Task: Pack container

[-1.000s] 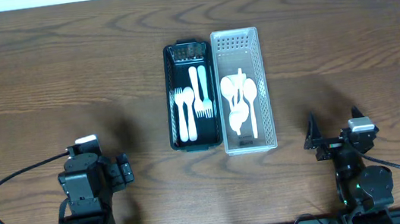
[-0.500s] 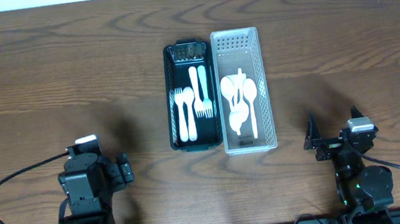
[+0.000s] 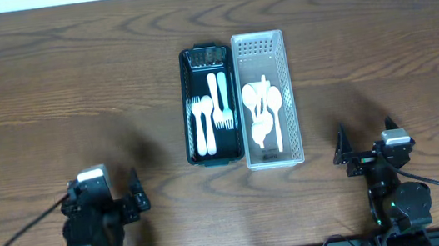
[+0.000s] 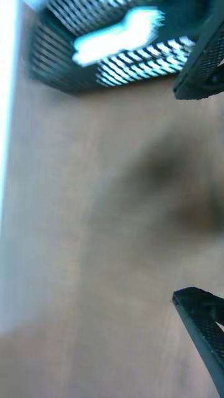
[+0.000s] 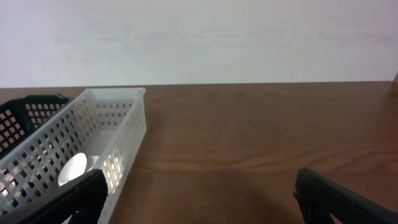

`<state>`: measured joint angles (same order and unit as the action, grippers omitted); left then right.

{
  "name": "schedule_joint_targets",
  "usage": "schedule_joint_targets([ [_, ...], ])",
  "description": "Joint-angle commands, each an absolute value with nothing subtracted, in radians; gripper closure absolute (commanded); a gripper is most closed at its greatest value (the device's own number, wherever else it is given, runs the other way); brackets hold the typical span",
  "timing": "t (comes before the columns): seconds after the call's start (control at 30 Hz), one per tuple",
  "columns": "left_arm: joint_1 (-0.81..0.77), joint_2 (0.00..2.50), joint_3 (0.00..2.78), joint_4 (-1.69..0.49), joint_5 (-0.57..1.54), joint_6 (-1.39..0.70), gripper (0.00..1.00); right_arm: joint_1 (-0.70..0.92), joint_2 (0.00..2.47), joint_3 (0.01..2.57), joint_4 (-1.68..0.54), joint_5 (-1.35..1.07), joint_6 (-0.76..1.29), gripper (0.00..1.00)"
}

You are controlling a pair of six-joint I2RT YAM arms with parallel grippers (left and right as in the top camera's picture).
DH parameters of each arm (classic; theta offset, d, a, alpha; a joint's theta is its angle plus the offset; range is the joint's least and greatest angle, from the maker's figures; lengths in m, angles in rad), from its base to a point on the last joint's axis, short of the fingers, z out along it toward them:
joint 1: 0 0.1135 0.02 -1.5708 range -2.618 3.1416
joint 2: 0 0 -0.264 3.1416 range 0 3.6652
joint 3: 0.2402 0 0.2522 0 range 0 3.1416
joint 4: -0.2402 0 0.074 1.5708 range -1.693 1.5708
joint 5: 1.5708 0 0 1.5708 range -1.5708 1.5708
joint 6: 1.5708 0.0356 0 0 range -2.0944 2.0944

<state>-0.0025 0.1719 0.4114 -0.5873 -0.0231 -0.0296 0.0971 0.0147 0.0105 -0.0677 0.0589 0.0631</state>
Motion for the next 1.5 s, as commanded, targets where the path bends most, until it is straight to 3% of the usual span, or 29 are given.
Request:
schedule_joint_targets([
  [0.0,-0.006,0.080,0.313,-0.458,0.007,-0.037,0.02,0.105,0.007,0.006,-0.069,0.052,0.051,0.01],
  [0.17,-0.006,0.001,0.079,0.071,0.007,-0.034,0.02,0.105,0.007,0.005,-0.069,0.052,0.051,0.01],
  [0.27,-0.006,0.002,0.004,0.228,-0.005,-0.030,0.02,0.105,0.007,0.006,-0.069,0.052,0.051,0.01],
  [0.4,-0.006,0.002,0.004,0.144,-0.016,-0.012,0.02,0.105,0.007,0.006,-0.070,0.052,0.051,0.01],
  [0.53,-0.006,0.004,0.005,-0.073,-0.014,-0.012,0.02,0.105,0.007,0.006,-0.069,0.052,0.051,0.01],
  [1.47,-0.006,0.032,0.006,-0.075,-0.011,-0.013,0.02,0.105,0.007,0.005,-0.069,0.052,0.051,0.01],
])
